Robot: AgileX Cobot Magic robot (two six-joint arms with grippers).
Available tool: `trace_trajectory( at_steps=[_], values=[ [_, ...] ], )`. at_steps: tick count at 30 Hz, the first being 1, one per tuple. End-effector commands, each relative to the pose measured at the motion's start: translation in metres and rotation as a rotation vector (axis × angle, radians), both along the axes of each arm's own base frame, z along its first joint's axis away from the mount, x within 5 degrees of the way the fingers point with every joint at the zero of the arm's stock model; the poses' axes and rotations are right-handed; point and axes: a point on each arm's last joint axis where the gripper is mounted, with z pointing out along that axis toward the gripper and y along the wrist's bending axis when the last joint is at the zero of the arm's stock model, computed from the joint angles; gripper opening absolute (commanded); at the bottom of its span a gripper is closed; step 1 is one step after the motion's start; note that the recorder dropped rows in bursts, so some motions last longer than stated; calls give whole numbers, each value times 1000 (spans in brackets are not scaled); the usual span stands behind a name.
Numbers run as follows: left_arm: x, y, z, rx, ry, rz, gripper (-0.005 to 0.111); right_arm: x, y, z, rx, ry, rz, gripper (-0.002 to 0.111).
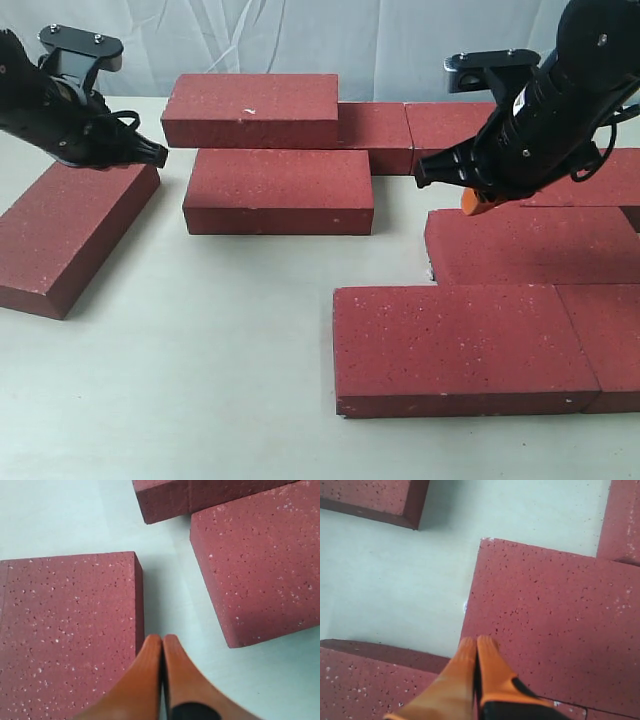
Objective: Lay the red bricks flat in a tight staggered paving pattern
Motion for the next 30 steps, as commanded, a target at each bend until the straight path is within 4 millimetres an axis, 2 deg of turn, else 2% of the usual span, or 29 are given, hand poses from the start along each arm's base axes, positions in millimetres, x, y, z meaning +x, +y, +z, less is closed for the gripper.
trace_trajectory(
  at_steps=[1, 26, 30],
  values=[
    [2, 0, 1, -4, -7, 5, 0, 2, -1, 2, 9, -18, -6, -1],
    [-1, -3, 0, -55, 42, 36, 0, 2, 0, 2, 14, -15, -9, -1],
    [0, -4, 5, -50, 67, 30, 0, 2, 0, 2, 14, -15, -9, -1]
  ],
)
